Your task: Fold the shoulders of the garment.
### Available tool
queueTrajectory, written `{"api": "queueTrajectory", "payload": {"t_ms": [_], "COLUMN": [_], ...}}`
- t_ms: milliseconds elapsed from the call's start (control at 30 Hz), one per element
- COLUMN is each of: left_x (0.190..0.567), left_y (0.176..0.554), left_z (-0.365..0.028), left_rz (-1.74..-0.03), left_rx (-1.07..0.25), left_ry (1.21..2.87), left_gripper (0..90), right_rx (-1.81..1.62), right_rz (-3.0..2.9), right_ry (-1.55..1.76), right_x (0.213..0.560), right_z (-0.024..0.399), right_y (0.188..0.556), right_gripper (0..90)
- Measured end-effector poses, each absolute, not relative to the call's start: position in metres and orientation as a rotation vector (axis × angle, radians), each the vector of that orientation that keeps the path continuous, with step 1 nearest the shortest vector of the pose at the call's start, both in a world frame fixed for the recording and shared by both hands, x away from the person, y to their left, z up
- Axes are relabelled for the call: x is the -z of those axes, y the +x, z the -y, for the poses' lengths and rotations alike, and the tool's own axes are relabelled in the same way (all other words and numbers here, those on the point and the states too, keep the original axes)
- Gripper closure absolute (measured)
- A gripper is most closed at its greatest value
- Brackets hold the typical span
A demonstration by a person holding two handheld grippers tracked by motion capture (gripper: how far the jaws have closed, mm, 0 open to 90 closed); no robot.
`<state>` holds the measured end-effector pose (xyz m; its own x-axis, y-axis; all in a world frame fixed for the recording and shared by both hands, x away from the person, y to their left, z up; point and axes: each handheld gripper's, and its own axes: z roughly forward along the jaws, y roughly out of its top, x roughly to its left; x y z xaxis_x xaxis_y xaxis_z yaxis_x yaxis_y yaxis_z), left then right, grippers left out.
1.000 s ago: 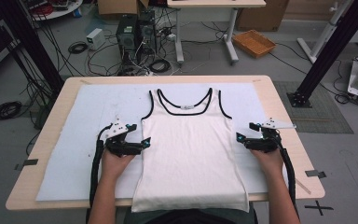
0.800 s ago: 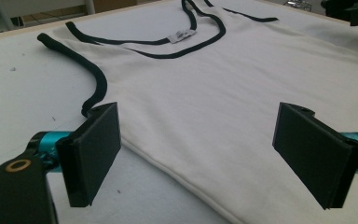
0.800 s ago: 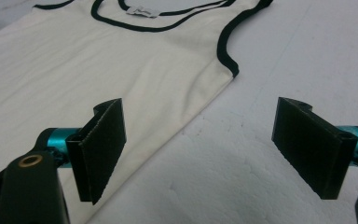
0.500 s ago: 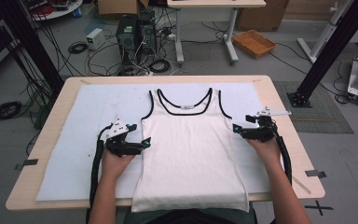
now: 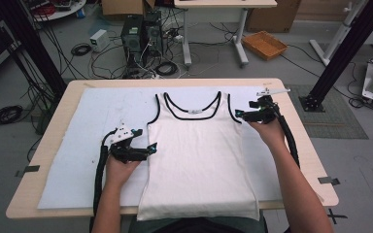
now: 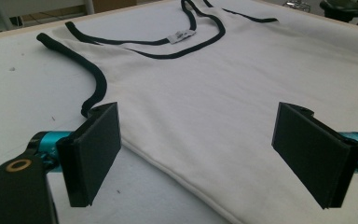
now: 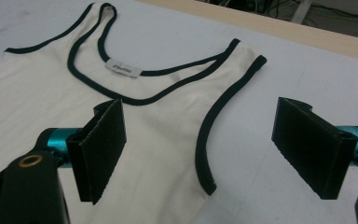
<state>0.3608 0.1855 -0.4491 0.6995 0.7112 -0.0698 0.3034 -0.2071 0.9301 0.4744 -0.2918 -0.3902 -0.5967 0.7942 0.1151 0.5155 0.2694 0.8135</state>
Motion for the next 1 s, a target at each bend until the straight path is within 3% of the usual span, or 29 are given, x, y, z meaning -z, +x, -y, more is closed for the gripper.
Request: {"api": "queueTrajectory", "payload": {"t_ms": [1000], "left_x": [0.449], "left_y": [0.362], "left_z": [-0.185], "left_rz": [-0.827], "left_rx": [-0.457], "left_ry": [1.800], "left_gripper": [16.0], "right_rx": [-0.947], "right_rz": [-2.294], "right_ry": [1.371], "right_x": [0.419], "right_z": [0.241], "right_y": [0.590], "right_gripper": [17.9]}}
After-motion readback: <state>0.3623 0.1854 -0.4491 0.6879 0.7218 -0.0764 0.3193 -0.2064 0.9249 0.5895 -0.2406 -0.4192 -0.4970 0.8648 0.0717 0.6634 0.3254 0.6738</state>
